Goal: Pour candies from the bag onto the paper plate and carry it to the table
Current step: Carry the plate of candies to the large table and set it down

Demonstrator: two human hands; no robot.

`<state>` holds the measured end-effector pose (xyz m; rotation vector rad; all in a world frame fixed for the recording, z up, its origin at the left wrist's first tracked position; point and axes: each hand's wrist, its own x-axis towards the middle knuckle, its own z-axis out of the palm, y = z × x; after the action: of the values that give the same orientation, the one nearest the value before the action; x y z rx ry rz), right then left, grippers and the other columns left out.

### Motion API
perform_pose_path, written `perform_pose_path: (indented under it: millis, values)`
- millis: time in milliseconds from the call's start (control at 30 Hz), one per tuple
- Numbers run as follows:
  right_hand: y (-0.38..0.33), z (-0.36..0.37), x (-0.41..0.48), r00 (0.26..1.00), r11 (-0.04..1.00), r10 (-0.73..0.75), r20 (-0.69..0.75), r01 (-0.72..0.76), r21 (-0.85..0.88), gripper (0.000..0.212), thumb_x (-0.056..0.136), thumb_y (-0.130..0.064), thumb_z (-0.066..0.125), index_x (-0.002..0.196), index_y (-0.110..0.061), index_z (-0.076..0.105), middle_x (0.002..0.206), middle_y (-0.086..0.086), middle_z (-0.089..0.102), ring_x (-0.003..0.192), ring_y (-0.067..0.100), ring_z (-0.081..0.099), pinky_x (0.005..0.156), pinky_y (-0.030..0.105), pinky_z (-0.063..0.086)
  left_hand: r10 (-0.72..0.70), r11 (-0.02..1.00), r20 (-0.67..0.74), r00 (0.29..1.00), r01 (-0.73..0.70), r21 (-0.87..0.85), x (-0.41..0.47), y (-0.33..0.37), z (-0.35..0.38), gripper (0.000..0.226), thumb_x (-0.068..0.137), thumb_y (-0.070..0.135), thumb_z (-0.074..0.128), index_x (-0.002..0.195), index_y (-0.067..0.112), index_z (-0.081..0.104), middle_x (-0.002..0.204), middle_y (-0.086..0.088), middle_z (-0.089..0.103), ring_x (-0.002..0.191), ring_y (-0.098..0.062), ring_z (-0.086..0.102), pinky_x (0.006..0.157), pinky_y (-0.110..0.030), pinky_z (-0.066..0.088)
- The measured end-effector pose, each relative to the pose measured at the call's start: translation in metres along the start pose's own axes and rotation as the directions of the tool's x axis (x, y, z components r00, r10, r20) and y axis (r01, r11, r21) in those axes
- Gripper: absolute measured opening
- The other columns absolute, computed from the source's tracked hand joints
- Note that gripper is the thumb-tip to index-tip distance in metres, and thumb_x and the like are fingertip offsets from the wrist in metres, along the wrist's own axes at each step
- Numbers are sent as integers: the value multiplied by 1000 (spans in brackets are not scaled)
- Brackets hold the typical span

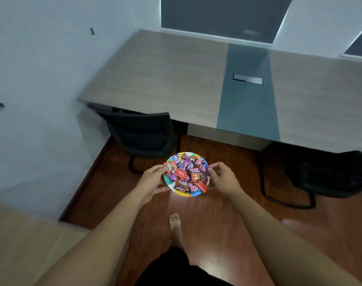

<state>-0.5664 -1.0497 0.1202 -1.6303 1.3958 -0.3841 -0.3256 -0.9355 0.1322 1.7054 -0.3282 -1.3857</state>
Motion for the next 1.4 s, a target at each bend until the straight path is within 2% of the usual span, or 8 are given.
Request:
perform_pose_path:
  millis: [100,233,433,600,800,1033,1167,1400]
  values:
    - [3,-29,32,997,996,64,-44,-62,61,11,111,-29,60,110,-20,65,107,4,78,80,18,84,62,32,69,4,1000,62,998,-5,8,38,28,34,29,108,33,62,133,21,68,121,-8,79,110,-24,78,84,-44,68]
    - [5,-64,76,984,987,142,-109,-132,96,15,111,-32,60,115,-17,64,106,3,78,79,15,84,60,28,68,-1,999,129,992,-4,38,84,69,74,26,108,33,61,130,22,70,118,-7,81,110,-24,79,90,-47,67]
    - [10,-106,140,959,972,199,-202,-167,163,18,111,-31,60,117,-14,62,104,5,79,70,12,82,58,29,67,0,995,240,971,-25,101,153,132,127,26,109,34,60,129,23,70,115,-8,83,109,-25,80,89,-47,68]
    - [24,-129,181,940,959,232,-248,-178,221,18,110,-29,62,116,-11,63,101,8,80,73,21,84,60,34,69,-22,986,284,959,-26,164,189,167,165,25,109,34,59,127,21,71,115,-9,83,108,-25,80,79,-40,68]
    - [41,-168,240,944,947,238,-228,-173,271,11,110,-26,62,107,-15,62,98,12,79,74,29,82,70,52,71,-41,986,264,964,-4,168,233,196,212,25,110,31,58,126,19,72,116,-11,82,104,-27,81,74,-38,68]
    - [56,-241,322,967,952,192,-170,-141,273,23,110,-29,62,116,-7,60,105,14,76,76,26,81,69,48,71,-34,995,223,974,12,100,280,225,284,27,110,31,59,129,14,66,119,-15,80,109,-31,79,86,-46,68]
    - [57,-291,360,976,962,154,-152,-113,250,23,111,-29,61,116,-7,61,103,12,76,71,22,78,58,32,68,-34,998,167,985,24,66,302,245,329,26,108,30,61,126,11,63,121,-18,79,110,-34,79,86,-48,68]
    - [72,-356,412,985,956,120,-121,-82,281,26,110,-27,63,117,-2,62,104,21,79,75,33,81,61,38,70,-7,999,137,991,0,52,324,273,393,24,107,30,62,123,12,62,119,-17,79,107,-32,79,92,-49,67]
